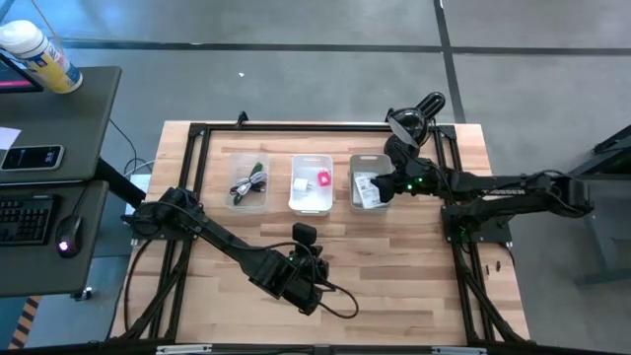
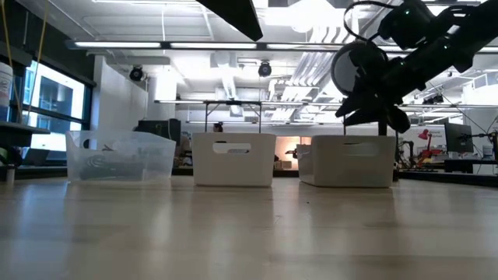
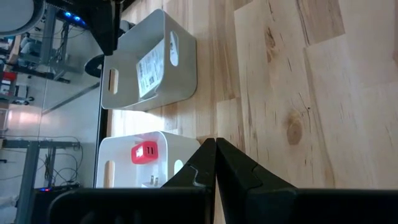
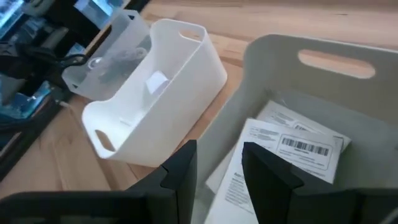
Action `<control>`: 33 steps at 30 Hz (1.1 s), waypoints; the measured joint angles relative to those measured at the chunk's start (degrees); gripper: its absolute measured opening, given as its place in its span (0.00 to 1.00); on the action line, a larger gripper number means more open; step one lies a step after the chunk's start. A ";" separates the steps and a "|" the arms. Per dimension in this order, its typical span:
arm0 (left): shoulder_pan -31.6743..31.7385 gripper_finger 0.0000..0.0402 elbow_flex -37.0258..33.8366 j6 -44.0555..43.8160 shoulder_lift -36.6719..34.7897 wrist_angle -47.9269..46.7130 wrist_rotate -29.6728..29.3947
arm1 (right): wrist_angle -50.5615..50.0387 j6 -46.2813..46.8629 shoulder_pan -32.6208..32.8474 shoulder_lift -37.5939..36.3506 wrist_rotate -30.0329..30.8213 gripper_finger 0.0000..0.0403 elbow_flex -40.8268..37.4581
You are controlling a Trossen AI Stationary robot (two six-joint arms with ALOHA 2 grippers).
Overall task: Pick and place items into bin
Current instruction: Put the card reader into the gray bin, then return to Home Position
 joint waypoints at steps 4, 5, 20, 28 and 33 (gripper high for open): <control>0.00 0.00 0.00 0.00 0.00 0.00 0.00 | -0.21 0.08 0.01 -2.11 -2.96 0.30 0.00; 0.00 0.00 0.00 0.02 0.00 0.00 0.00 | -0.24 0.09 0.04 -2.83 -3.68 0.30 0.00; 0.00 0.00 10.79 18.71 -0.44 -3.33 -13.37 | -0.93 -5.41 1.62 -20.05 -9.33 0.29 0.02; 0.66 0.00 16.98 40.73 -0.37 -3.29 -22.99 | -3.90 -7.31 1.70 -27.72 -12.12 0.29 0.04; 3.83 0.00 17.16 39.68 -0.35 -2.17 -19.99 | -3.57 -15.94 1.75 -32.10 -15.85 0.29 0.04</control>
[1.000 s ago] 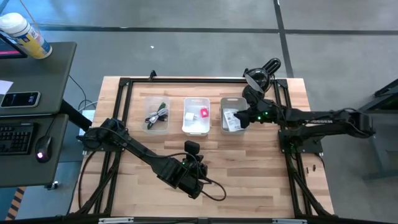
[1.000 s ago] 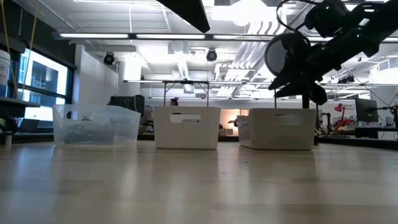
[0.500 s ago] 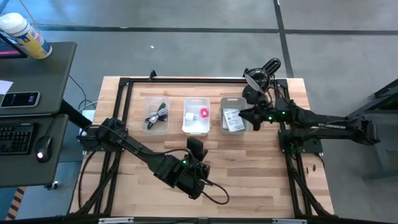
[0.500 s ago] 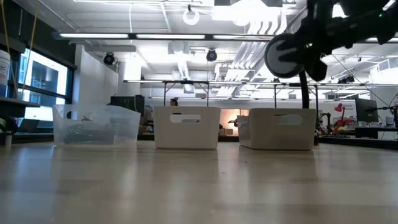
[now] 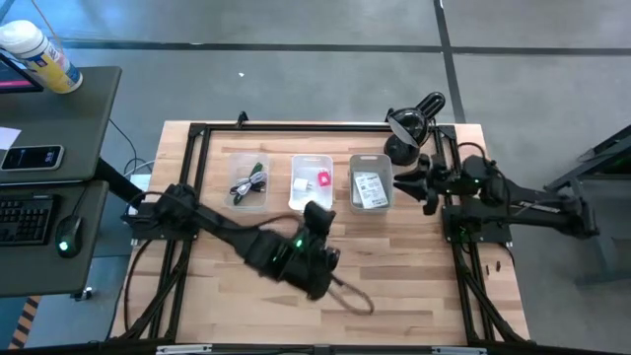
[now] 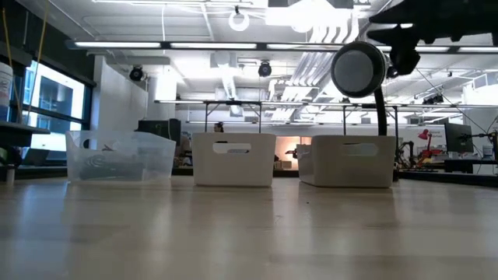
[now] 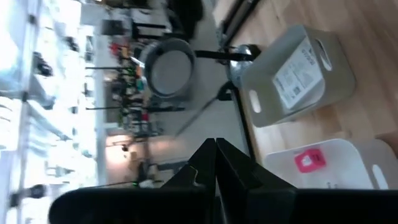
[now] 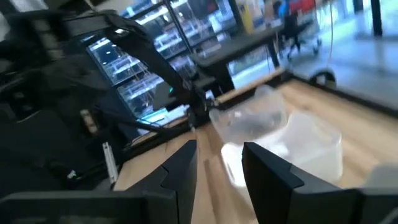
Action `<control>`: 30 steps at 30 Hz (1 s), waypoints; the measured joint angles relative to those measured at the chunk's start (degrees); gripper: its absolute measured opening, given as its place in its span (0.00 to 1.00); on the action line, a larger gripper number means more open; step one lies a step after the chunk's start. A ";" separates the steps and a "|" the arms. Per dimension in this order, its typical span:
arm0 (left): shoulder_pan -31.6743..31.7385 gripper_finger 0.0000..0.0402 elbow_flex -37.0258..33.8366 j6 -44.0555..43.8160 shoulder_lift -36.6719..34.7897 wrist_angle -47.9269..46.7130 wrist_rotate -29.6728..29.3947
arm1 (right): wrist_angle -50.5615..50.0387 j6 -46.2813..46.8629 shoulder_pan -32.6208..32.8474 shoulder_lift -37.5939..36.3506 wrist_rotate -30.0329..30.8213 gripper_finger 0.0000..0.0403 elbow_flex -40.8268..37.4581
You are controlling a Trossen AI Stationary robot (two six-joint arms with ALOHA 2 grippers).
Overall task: Pick and place items into bin
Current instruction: Return to Home Position
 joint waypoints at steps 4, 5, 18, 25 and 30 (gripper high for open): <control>3.41 0.00 0.00 -0.07 0.00 0.42 9.90 | -0.01 -6.26 -0.02 -3.60 1.29 0.29 0.00; 4.28 0.00 0.00 -0.07 0.00 0.86 12.93 | -0.04 -7.78 -0.06 -4.37 1.34 0.29 0.00; 16.15 0.00 -0.01 6.34 0.02 11.60 31.45 | -11.86 -13.97 -0.04 -11.68 7.39 0.29 0.00; 22.23 0.00 -0.11 8.63 -0.29 11.52 43.51 | -15.89 -17.00 -0.04 -17.92 12.02 0.29 0.00; 25.37 0.00 -3.43 1.26 -2.94 10.41 39.59 | -24.22 -17.75 -0.04 -22.83 12.95 0.29 0.00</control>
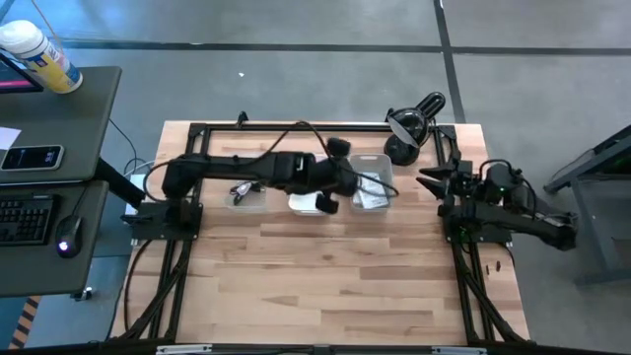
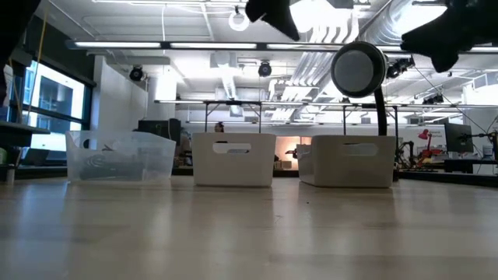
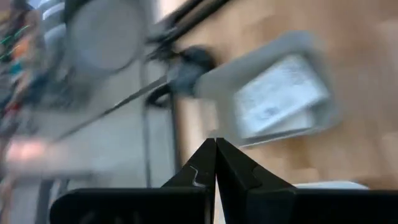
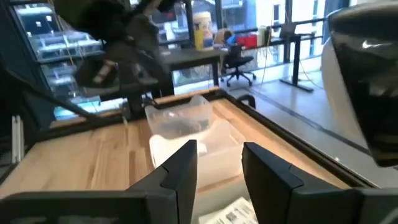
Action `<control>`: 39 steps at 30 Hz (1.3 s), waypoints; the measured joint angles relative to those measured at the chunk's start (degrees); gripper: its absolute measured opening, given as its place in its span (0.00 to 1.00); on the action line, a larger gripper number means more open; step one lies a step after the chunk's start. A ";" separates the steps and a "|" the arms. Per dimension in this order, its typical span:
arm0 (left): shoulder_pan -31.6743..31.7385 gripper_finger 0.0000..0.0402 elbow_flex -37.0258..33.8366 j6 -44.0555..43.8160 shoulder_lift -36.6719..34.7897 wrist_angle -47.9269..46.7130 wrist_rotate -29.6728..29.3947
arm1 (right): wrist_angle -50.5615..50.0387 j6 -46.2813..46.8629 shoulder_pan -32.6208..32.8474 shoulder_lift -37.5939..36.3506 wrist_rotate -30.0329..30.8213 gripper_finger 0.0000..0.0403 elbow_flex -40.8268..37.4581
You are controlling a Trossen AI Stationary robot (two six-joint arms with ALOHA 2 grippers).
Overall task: Pick and place items into bin
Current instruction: Return to Home Position
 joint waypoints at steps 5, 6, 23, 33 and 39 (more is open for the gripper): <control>-1.22 0.00 -6.36 -2.90 -7.69 9.00 -6.46 | -1.70 2.19 -0.01 -1.28 2.14 0.29 1.55; -2.03 0.00 -8.54 -2.02 -9.98 12.14 -7.08 | -1.79 1.46 -0.02 -1.00 2.27 0.29 1.91; -5.99 0.00 -64.17 -5.27 -44.38 54.15 -7.06 | 12.58 2.67 0.00 2.75 2.51 0.29 -0.94; -5.95 0.00 -82.31 -7.84 -49.62 71.10 -5.99 | 19.37 1.84 0.00 5.57 3.63 0.29 -6.36; -5.94 0.00 -93.86 -8.37 -55.23 85.56 -5.82 | 21.40 0.89 0.00 5.21 7.44 0.29 -7.94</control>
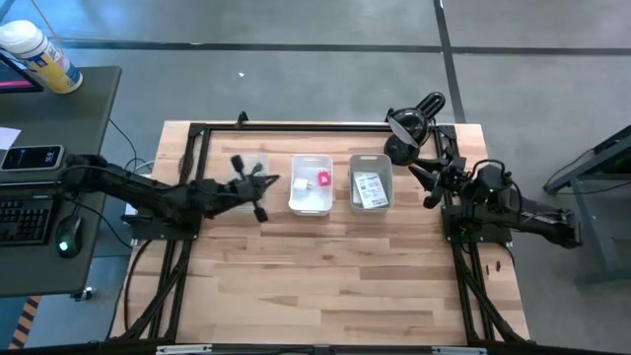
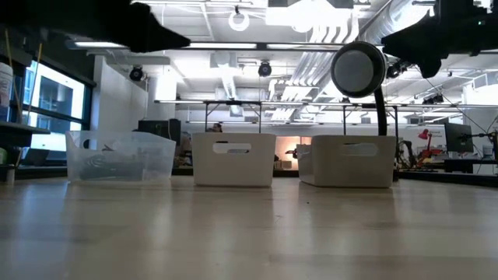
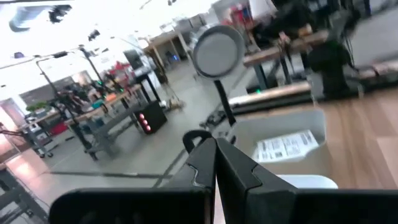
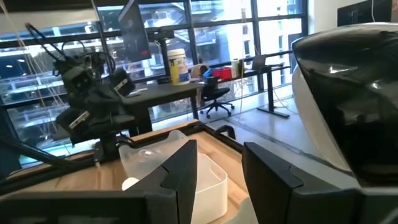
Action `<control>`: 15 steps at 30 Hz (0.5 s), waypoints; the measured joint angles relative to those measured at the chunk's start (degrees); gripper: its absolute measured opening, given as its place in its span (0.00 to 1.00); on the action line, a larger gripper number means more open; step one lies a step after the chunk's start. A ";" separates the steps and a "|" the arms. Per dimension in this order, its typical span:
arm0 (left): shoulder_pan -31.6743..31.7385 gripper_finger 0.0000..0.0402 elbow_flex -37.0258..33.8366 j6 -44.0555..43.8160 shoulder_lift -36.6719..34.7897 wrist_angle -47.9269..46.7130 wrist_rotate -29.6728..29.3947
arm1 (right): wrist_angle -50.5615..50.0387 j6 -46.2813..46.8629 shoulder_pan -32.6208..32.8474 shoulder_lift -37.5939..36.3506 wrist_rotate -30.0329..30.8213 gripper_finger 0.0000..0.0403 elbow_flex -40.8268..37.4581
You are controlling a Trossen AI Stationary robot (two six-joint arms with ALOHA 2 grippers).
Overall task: Pick and place items into bin
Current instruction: Return to Home Position
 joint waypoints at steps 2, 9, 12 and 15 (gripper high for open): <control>0.00 0.00 -3.16 0.00 -3.09 2.52 -0.07 | -0.07 -0.04 0.00 -0.15 0.02 0.29 -0.03; -1.11 0.00 -9.28 1.88 -14.36 2.74 -1.27 | -0.33 0.22 0.00 -0.45 0.86 0.29 -0.06; -3.58 0.00 -11.02 4.91 -19.02 2.68 -5.72 | -0.42 0.27 0.00 -0.48 0.66 0.29 -0.06; -5.96 0.00 -12.29 7.35 -22.68 2.68 -10.48 | -0.45 0.40 -0.01 -0.48 0.64 0.29 -0.04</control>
